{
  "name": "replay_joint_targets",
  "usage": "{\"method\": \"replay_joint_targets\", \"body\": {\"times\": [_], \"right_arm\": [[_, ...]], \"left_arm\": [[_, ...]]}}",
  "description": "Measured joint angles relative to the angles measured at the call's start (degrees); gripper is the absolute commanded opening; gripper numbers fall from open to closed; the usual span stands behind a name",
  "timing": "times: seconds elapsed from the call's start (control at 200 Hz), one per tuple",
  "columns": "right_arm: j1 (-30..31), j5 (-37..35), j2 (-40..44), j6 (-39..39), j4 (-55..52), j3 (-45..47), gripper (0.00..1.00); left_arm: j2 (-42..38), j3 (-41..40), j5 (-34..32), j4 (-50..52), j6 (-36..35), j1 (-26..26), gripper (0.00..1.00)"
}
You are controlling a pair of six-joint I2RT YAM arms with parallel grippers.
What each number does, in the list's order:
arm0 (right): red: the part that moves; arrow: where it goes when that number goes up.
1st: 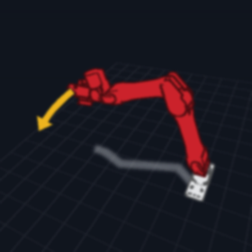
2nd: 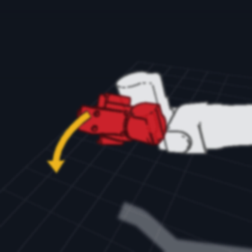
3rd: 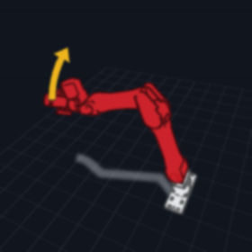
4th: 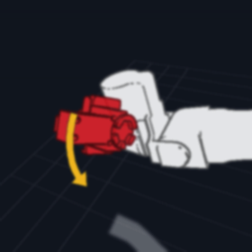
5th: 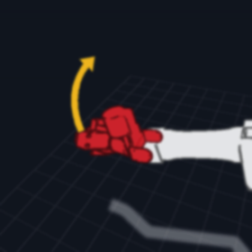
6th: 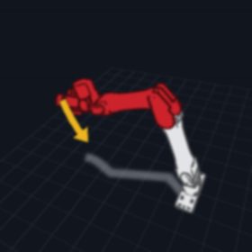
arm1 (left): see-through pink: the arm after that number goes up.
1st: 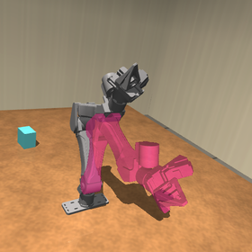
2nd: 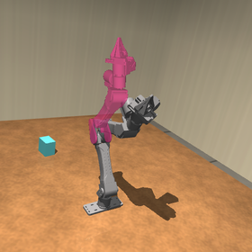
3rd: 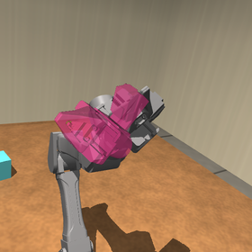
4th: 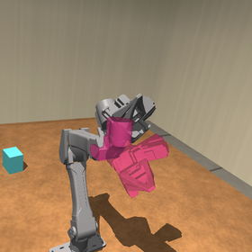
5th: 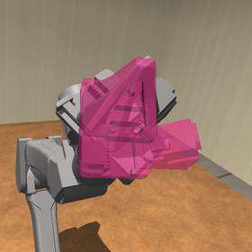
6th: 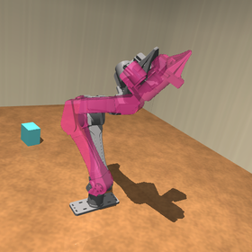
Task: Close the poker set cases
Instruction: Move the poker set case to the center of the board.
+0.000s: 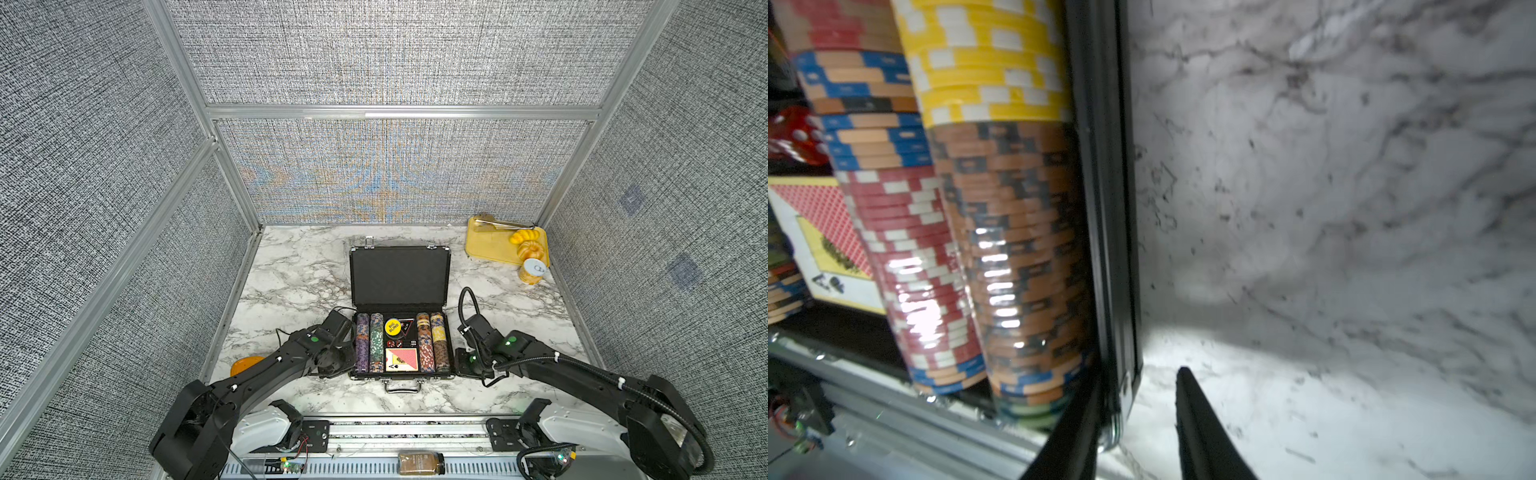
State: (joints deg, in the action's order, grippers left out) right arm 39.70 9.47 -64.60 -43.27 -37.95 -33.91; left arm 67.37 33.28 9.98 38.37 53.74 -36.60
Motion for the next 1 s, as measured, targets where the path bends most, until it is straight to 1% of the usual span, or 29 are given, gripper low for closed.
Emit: {"method": "replay_joint_targets", "body": {"times": [0.05, 0.155, 0.29, 0.425, 0.545, 0.7, 0.855, 1.0], "right_arm": [[-1.46, 1.07, 1.14, 1.18, -3.67, -1.16, 0.39], [-4.59, 1.27, 2.62, 2.62, -10.67, -4.42, 0.42], [-8.87, 1.33, 2.27, 5.75, -13.68, -9.94, 0.45], [-14.58, 1.31, -0.02, 9.42, -13.77, -15.87, 0.49], [-20.74, 2.16, -2.86, 12.28, -11.21, -20.87, 0.53], [-27.52, 5.84, -7.63, 14.51, -5.05, -26.23, 0.57], [-30.97, 10.01, -14.10, 15.41, -0.04, -32.39, 0.59], [-33.38, 12.94, -19.47, 15.67, 3.69, -38.84, 0.62]], "left_arm": [[0.57, 1.86, -0.02, 3.98, 0.15, -0.02, 0.52], [2.67, 7.15, -2.47, 8.44, -1.01, 0.11, 0.58], [4.94, 12.22, -5.33, 9.40, -3.02, 1.05, 0.62], [5.44, 13.70, -7.48, 5.79, -5.38, 2.99, 0.64], [4.07, 12.31, -8.52, 0.59, -7.13, 5.38, 0.66], [0.61, 8.55, -9.20, -6.27, -9.68, 9.11, 0.72], [-3.63, 3.32, -10.03, -13.55, -12.44, 12.79, 0.78], [-5.90, -0.11, -9.16, -20.04, -14.38, 17.42, 0.79]]}}
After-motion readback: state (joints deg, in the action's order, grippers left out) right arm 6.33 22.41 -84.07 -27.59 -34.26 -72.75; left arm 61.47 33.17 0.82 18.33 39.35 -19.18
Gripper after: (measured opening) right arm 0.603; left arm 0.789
